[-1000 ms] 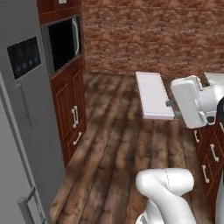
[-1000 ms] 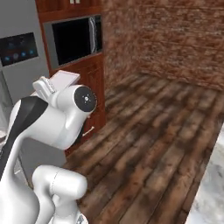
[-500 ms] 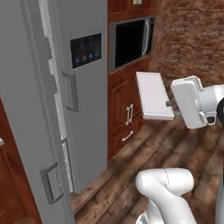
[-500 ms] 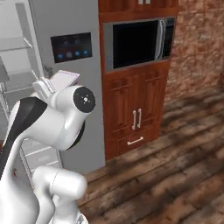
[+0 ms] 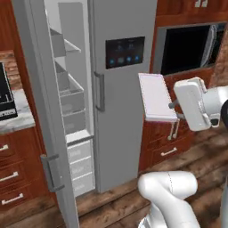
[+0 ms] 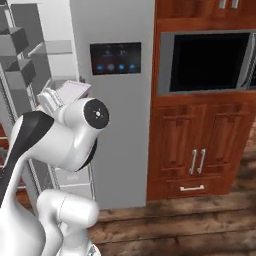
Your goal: The ice cube tray has been filled with water. Take the tray and place it in the freezer to make ice. Close the freezer door after placing the tray.
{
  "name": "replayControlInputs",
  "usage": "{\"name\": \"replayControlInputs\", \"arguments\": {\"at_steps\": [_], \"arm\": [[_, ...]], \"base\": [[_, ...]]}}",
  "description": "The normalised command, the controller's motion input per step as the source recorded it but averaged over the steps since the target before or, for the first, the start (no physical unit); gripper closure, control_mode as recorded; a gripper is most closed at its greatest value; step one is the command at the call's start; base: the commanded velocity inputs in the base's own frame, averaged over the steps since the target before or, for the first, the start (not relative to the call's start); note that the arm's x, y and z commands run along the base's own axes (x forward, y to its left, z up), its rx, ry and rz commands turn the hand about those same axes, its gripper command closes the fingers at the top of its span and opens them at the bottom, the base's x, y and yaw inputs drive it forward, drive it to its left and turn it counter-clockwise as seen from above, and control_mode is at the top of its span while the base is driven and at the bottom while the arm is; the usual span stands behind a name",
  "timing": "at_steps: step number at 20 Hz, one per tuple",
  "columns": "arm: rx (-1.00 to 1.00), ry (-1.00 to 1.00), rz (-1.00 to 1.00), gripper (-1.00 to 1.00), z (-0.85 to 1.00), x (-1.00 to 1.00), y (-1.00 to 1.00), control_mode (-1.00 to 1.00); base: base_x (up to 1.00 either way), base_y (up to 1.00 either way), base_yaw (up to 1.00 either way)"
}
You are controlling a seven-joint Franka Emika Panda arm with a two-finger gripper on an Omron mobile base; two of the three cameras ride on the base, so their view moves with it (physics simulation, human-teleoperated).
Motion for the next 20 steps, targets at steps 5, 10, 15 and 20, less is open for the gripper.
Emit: {"name": "replayControlInputs", "arguments": {"at_steps": [5,10,15,20], "arm": [[0.00,0.00,0.00,1.00,0.00,0.00,0.00,1.00],[0.00,0.00,0.00,1.00,0.00,0.00,0.00,1.00],[0.00,0.00,0.00,1.00,0.00,0.00,0.00,1.00],[0.00,0.00,0.00,1.00,0.00,0.00,0.00,1.00]], "base": [[0.61,-0.33,0.48],[0.18,-0.23,0.41],[0.13,-0.10,0.40],[0.30,-0.29,0.38]]}}
